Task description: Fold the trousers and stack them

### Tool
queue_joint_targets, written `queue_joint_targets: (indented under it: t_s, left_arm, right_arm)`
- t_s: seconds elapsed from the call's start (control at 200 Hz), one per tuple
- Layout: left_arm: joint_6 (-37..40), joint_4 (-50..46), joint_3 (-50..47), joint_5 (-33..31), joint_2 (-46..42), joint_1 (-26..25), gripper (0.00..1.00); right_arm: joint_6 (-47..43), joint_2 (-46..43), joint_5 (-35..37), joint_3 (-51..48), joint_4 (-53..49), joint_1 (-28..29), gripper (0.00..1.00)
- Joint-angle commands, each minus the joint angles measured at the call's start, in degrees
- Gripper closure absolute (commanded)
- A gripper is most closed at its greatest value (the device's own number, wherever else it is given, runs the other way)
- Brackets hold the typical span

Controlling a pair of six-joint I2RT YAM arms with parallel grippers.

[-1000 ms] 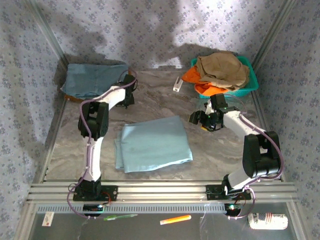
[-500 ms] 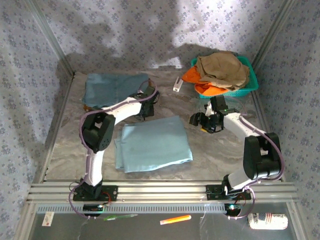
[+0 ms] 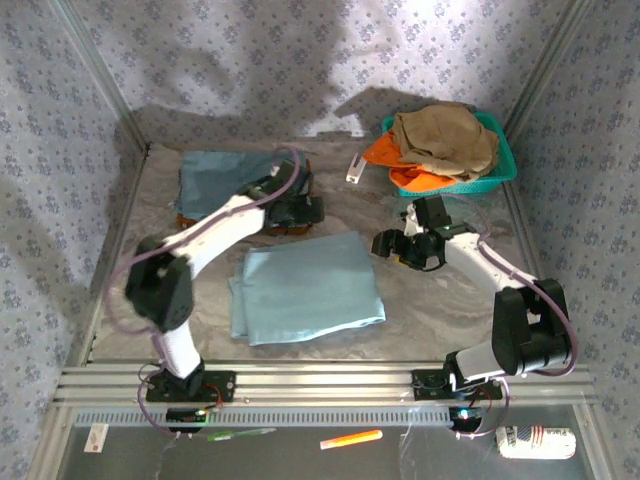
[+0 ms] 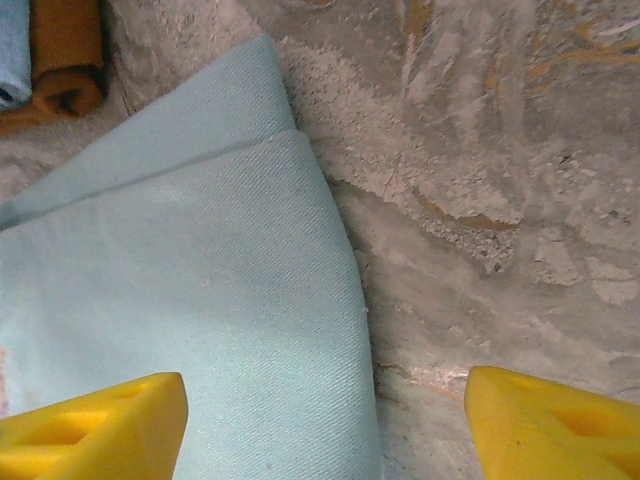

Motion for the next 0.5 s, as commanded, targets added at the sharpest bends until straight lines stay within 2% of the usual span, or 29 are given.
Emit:
queue_joint_targets:
  t_s: [0.0,0.16,0.28,0.365,0.425,0.495]
  left_arm:
    - [-0.6,-4.6,-6.8,1.8,-10.6,1.0,0.0]
    - [-6.4,-7.5,-23.9,7.4,-23.0,4.7,0.0]
    - [-9.1,-5.3,-36.9,13.4,-31.1,8.0,0.0]
    - [-10.5,-0.3,-43.9,17.8,-34.6,9.7,0.0]
    - [-10.4,0.9,-46.5,18.4,-35.4,9.9,0.0]
    - [-10.1,-1.9,-47.1,15.2,-35.1,10.0,0.0]
  right_arm:
    - [-2.4,0.2,4.4,-0.8,-1.4,3.9,0.22]
    - [-3.7,5.4,7.8,-0.5,-0.6,10.9,0.21]
    - [-4.2,7.5,9.3,-0.4,-1.0,13.1,0.21]
    - [-4.6,7.8,11.1,-0.5,-1.8,14.0,0.2]
    - [-4.5,7.8,12.2,-0.5,-2.5,14.3,0.2]
    - [-4.4,7.4,12.7,-0.6,-3.3,14.5,0.2]
